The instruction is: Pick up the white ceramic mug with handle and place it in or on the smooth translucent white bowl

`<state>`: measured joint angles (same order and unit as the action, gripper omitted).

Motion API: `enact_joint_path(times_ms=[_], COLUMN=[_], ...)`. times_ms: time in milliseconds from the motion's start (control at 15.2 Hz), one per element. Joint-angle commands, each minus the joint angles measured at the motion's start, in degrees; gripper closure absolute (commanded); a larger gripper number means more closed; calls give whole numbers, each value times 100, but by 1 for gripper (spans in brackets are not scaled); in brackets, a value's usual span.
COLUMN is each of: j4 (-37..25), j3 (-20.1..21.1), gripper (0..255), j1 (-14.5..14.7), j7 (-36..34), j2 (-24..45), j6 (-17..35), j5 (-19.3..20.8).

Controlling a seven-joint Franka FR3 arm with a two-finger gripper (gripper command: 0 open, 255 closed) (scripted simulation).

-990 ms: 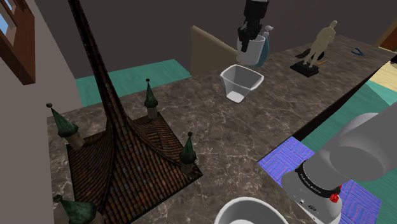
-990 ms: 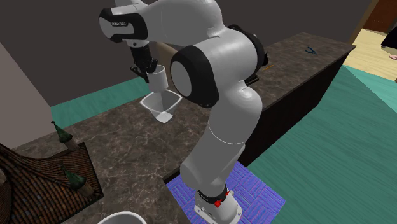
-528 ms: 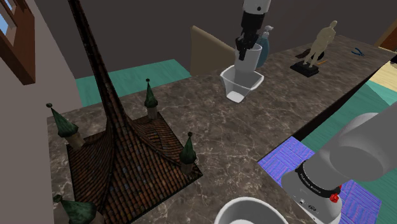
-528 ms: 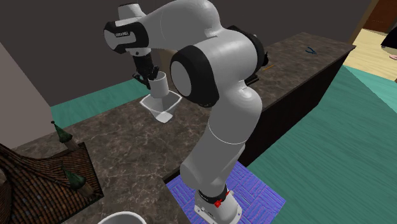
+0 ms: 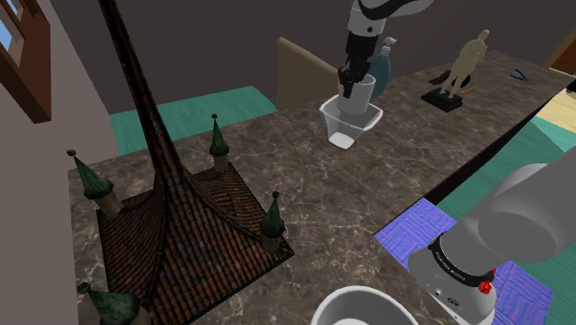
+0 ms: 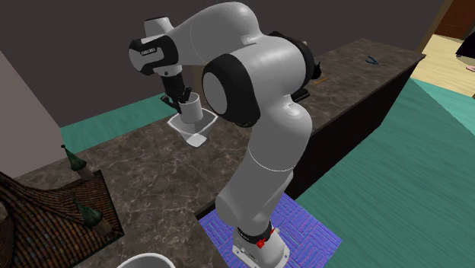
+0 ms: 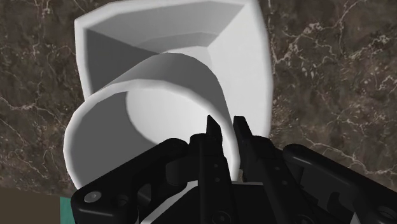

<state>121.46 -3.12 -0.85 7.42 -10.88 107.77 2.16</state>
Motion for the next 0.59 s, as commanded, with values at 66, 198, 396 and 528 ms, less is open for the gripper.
enact_joint_path(times_ms=[66,198,396,528], j4=[13,13,13,13], j3=[0,0,0,0], gripper=[255,255,0,0], j1=[0,0,0,0], j7=[0,0,0,0], j2=[-2,-2,-2,-3], j6=[16,16,16,16], j5=[0,0,0,1])
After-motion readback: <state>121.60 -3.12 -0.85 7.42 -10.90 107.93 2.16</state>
